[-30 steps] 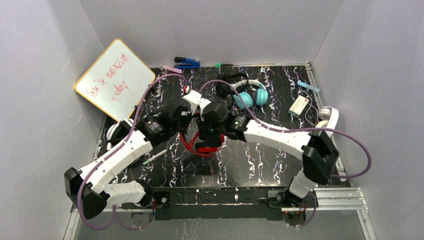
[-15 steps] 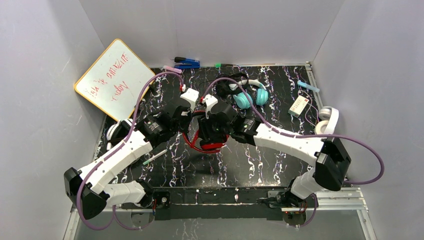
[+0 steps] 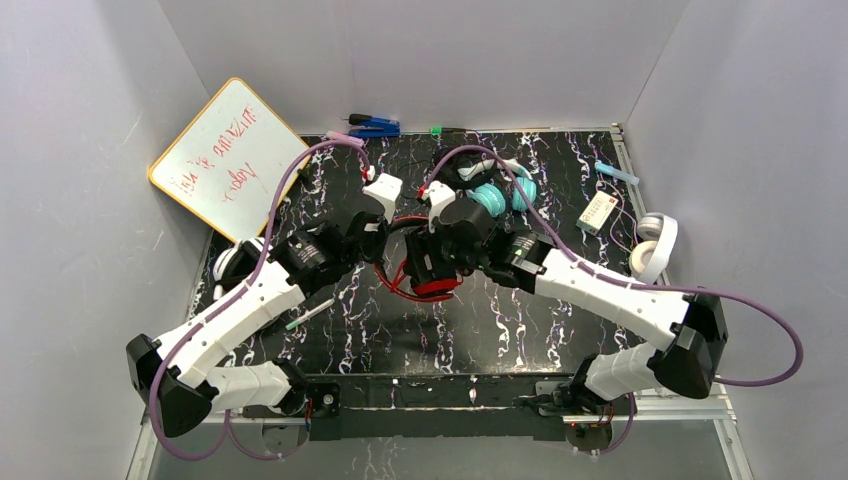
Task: Wrap the headphones
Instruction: Wrap the headphones cable around the headphones.
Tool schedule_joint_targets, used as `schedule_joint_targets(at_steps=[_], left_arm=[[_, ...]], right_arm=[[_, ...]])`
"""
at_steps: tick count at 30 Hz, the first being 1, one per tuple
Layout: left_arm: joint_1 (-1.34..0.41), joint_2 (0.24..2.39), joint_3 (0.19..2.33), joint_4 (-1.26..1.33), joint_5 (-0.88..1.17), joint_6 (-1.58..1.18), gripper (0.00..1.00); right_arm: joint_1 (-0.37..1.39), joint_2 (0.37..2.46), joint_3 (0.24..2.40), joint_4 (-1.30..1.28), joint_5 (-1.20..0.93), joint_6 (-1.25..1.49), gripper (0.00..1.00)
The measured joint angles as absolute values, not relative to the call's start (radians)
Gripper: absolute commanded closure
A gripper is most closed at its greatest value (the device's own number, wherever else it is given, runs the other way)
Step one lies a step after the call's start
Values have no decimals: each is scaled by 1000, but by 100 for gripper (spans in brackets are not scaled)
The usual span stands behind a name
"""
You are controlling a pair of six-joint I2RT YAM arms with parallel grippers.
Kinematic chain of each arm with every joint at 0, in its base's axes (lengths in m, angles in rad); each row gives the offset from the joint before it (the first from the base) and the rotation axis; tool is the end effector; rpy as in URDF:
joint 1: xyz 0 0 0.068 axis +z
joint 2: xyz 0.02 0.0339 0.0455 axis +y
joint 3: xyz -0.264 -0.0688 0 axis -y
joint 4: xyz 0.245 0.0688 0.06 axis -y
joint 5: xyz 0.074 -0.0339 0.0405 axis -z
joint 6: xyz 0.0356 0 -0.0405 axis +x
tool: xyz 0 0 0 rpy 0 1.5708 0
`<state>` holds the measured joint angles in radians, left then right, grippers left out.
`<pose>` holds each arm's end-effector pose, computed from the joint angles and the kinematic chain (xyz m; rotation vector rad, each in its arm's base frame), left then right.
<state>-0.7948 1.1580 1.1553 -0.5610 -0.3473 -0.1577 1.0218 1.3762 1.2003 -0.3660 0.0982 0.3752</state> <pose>0.1838 -0.1700 0.3572 0.4636 2.0519 -0.2024 0.1671 0.2664 0.3323 -0.6398 2.1014 0.7155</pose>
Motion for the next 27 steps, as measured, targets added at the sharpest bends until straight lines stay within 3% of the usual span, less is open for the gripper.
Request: schedule_joint_targets(at_steps=[1,3,4,5,9,16,20,27], left_arm=[[-796,1158,1155,-557,-347,-158,100],[-796,1158,1155,-548,-342,-158,100],[-796,1158,1155,-551,-347,-157,100],[-795,1158,1155,-559,-354,-156,100],[-788,1158,1155,-601,-357,-141,100],[-789,1158,1155,-610,-356,-139,100],[-789,1158,1155,-610,-355,-139,100],[-789,1158,1155,-610,-334,-151,100]], right_arm=[[1022,1366,1206,-377,99,376,26],[1021,1348,1221,-396,101,379,47],[1021,1339,1229,-408,105,379,52],[1016,1328,1236,-419,108,380,53],[988,1299,1273,-451,108,383,41],[982,1301,1315,-496,104,382,43],[982,1301,1315,-505,94,383,50],[982,1335,1318,-416,-22,427,51]])
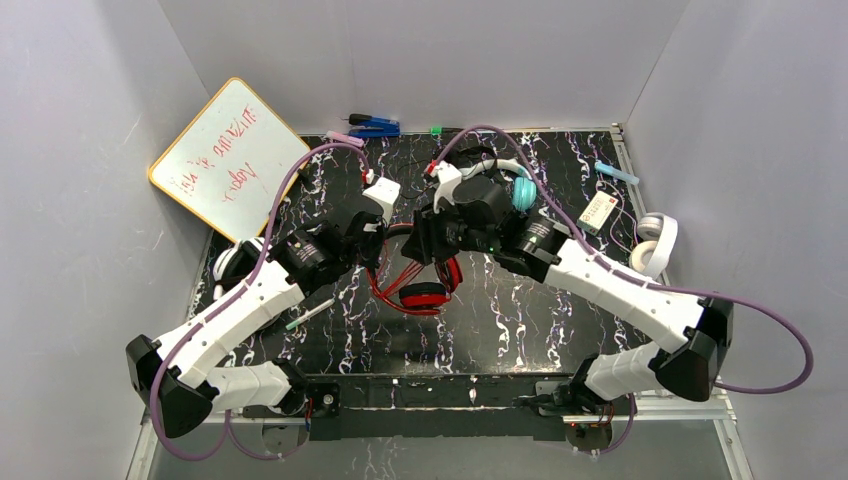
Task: Wrap the headphones
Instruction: Wrap the headphones cable around the headphones.
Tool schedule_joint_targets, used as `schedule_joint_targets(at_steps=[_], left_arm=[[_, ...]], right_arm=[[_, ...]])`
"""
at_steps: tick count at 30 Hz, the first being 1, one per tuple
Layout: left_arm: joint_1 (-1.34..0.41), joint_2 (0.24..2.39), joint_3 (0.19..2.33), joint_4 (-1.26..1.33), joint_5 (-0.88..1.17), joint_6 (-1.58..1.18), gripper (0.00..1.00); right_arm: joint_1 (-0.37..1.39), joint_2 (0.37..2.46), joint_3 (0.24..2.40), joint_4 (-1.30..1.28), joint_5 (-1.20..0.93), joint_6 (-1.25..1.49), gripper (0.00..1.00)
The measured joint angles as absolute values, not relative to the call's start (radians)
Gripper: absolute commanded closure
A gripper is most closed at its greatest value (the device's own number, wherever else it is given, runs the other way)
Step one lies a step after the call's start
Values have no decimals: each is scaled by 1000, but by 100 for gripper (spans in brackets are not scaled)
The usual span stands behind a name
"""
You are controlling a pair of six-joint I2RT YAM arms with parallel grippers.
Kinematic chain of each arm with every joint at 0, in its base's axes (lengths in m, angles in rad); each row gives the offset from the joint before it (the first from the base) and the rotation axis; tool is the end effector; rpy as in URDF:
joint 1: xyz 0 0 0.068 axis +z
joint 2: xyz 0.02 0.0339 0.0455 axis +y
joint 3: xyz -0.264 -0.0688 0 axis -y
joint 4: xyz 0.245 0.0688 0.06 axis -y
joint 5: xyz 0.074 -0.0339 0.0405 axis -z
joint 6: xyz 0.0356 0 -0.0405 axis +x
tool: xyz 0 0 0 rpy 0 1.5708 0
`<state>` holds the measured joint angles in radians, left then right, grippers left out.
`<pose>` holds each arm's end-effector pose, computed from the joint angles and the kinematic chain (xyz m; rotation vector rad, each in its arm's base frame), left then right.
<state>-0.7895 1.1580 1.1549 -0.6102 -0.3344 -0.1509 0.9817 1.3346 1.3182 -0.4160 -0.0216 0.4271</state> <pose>0.1824 -0.1673 0.3526 0.4944 2.0935 -0.1815 0.1681 0.2529 0.3802 -0.5962 2.0408 0.8984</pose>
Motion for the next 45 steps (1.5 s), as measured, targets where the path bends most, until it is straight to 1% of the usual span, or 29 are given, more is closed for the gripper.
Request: schedule_joint_targets(at_steps=[8,16,17,19,22,23,25,28,37,45], left_arm=[[-789,1158,1155,-610,-328,-161,100],[-789,1158,1155,-612,-326,-168,100],[-789,1158,1155,-612,-326,-169,100],[-789,1158,1155,-612,-325,-170,100],[-789,1158,1155,-611,-324,-174,100],[-789,1158,1155,-611,-324,-174,100],[-789,1158,1155,-611,-324,-176,100],[-789,1158,1155,-611,-330,-178,100],[-789,1152,1142,-606,-398,-200,100],[-789,1151,1069,-587,-479,-236,100]], right_arm=[[982,1416,1318,-266,-118,518,51],[981,1478,1319,-224,-134,575,57],[979,1483,1319,-223,-134,580,59],[976,1488,1319,-223,-133,593,66],[975,1488,1317,-201,-131,611,71],[974,1488,1314,-193,-133,618,74],[974,1487,1311,-180,-138,629,82],[970,1487,1311,-172,-146,649,99],[957,1476,1310,-236,-140,698,99],[955,1374,1310,-352,-113,715,99]])
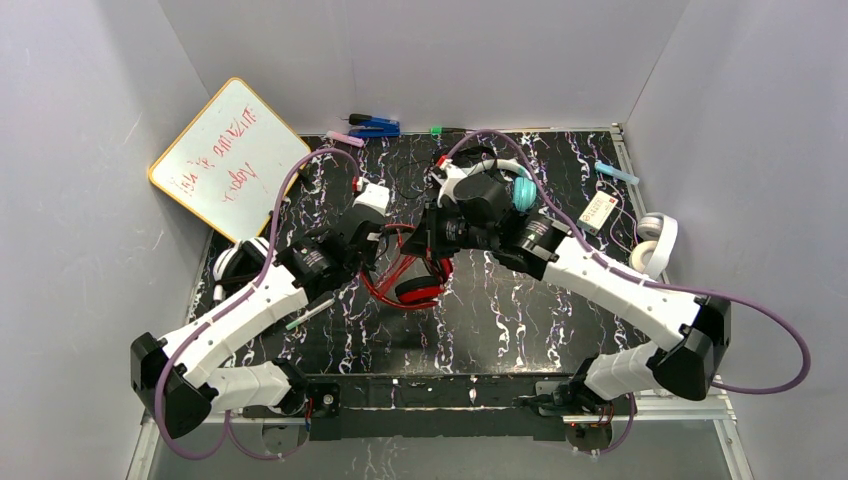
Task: Wrap the headphones
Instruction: Wrap the headphones cable around the headphones.
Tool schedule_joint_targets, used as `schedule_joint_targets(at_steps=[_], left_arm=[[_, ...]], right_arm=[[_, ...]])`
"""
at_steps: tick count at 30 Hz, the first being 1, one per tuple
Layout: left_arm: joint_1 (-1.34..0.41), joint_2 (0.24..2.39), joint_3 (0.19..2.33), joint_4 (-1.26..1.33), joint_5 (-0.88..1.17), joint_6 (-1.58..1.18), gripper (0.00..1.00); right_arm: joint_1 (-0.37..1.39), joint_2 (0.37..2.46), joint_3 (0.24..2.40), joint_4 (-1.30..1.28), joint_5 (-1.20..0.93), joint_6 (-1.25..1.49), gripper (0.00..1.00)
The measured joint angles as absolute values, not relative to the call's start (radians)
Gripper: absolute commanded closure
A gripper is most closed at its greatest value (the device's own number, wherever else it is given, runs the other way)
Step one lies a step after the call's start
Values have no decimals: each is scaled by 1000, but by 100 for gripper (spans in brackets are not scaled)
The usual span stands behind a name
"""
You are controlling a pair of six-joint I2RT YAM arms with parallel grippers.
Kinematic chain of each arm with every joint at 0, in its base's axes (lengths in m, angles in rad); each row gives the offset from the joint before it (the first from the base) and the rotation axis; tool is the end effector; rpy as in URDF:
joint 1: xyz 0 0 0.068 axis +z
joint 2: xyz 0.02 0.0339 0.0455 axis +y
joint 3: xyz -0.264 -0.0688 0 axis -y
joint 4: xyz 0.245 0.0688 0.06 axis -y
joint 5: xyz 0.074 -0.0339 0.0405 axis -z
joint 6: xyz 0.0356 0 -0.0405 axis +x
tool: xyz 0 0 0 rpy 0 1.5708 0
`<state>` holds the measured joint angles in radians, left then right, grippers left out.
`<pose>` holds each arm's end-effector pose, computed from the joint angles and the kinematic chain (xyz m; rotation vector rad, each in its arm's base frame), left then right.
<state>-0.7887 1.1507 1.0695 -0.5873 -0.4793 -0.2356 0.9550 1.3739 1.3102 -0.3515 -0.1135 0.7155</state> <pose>0.1838 -0.1617 0.3290 0.3404 2.1265 -0.0522 0.1797 0.2609 0.3726 -0.3417 2.1614 1.1405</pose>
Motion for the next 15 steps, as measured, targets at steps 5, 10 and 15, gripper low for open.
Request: schedule_joint_targets(at_steps=[5,10,15], left_arm=[[-789,1151,1050,-576,-533,-275,100],[-789,1150,1026,-571,-584,-324,100],[-789,1150,1007,-566,-588,-345,100]], right_arm=[[948,1347,1313,-416,-75,719,99],[935,1382,1313,-508,-48,718,99],[931,1413,1299,-515,-76,714,90]])
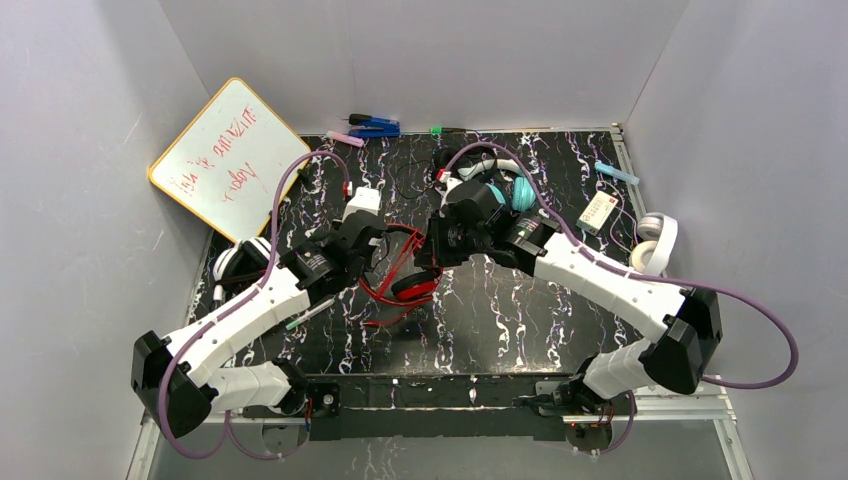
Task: Wrap the headphones
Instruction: Wrap the headphones cable around the headphones.
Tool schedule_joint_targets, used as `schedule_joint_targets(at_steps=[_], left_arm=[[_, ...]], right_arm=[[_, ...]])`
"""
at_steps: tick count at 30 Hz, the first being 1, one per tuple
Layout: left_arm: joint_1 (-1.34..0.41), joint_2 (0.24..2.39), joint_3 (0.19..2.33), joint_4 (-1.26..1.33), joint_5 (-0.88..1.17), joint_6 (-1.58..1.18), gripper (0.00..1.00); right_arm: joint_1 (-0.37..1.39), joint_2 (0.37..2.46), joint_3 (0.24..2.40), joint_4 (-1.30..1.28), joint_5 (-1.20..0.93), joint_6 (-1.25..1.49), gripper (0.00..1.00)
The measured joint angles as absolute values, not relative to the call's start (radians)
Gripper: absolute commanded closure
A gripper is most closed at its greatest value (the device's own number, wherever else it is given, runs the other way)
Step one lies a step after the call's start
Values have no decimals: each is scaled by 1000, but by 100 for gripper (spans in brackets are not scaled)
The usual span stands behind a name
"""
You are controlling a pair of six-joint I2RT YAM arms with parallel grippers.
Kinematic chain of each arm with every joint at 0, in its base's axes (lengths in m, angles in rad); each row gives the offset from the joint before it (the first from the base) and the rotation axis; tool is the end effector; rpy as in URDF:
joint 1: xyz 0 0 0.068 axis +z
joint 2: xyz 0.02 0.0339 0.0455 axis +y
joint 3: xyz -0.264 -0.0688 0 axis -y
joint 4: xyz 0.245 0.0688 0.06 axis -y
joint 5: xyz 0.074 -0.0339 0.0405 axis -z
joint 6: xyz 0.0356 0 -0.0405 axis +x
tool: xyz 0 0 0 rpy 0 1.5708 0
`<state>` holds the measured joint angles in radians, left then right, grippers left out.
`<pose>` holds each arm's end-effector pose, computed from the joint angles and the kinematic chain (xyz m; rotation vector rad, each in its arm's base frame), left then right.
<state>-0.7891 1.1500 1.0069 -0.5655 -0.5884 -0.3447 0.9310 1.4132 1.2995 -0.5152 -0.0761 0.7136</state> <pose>0.1844 -0.1577 0.3115 0.1792 2.1354 0.0182 0.1873 0.2562 0.3416 -0.3045 2.3641 0.9508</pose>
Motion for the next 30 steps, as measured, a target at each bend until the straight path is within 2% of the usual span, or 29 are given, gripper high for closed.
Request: schedule_joint_targets(at_steps=[6,11,19,25,30], left_arm=[[-789,1150,1007,-562,-593,-369,100],[-789,1150,1010,-562,-569,-391,100],[-789,1152,1078,-609,-513,-422,100],[-789,1152,1106,-616,-473,-477,100],[-789,1154,1139,-659,-442,-519,100]], right_arm=[[931,1370,1230,-445,-125,699,81],[928,1286,1219,-471,-59,649,71],[815,1143,1218,-567,61,552,70],[755,986,923,-498,77,597,69],[755,908,664,-364,8,645,61]])
